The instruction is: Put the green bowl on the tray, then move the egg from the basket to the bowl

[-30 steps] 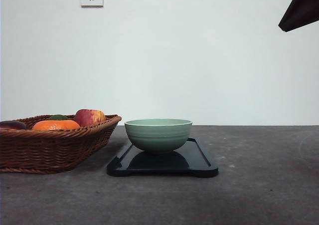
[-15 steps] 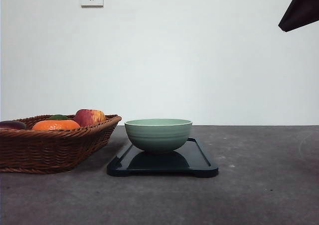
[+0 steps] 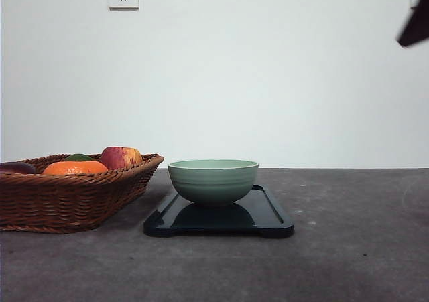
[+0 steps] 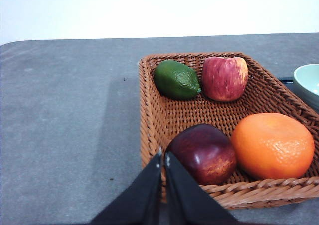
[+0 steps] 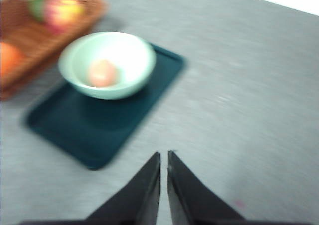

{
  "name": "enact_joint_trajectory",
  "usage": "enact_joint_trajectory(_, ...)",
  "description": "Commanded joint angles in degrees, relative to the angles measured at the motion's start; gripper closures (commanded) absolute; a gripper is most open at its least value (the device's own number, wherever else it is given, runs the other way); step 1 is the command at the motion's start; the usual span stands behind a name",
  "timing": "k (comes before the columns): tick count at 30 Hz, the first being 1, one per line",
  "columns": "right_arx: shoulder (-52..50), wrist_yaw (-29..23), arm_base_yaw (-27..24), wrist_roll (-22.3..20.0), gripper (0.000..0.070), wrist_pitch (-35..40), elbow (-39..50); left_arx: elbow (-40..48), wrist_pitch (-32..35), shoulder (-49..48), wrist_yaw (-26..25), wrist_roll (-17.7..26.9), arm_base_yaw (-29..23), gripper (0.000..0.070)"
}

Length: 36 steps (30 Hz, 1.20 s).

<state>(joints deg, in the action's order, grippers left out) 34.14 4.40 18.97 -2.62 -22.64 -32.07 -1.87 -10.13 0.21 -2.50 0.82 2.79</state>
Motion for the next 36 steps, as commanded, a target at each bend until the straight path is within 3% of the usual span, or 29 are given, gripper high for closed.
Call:
enact_joint_trajectory(1, -2.52, -0.15, -1.90, -0.96, 0.0682, 3.57, 3.01, 1.11, 0.74, 0.04, -0.02, -0.02, -0.07, 0.0700)
enact_joint_trajectory(7, -15.07, -0.03, -10.42, -1.72, 0.0683, 11.65, 15.35, 1.11, 0.76, 0.04, -0.02, -0.02, -0.07, 0.0700)
enact_joint_trajectory(15, -27.89, -0.02, -17.96, -0.30, 0.0682, 13.62, 24.65, 1.11, 0.76, 0.04, -0.02, -0.02, -0.07, 0.0700)
enact_joint_trajectory(21, -34.04, -0.09, -18.89, 1.16, 0.0683, 13.75, 28.71, 1.11, 0.74, 0.04, -0.02, -0.02, -0.07, 0.0700)
enact_joint_trajectory(25, -33.93, -0.07, -18.89, 2.32, 0.0682, 19.19, 31.26, 1.11, 0.76, 0.04, -0.02, -0.02, -0.06, 0.0700)
enact_joint_trajectory(36, -33.93, 0.04, -18.85, 2.42, 0.0683, 19.65, 31.40, 1.09, 0.76, 0.04, -0.02, -0.02, -0.07, 0.0700)
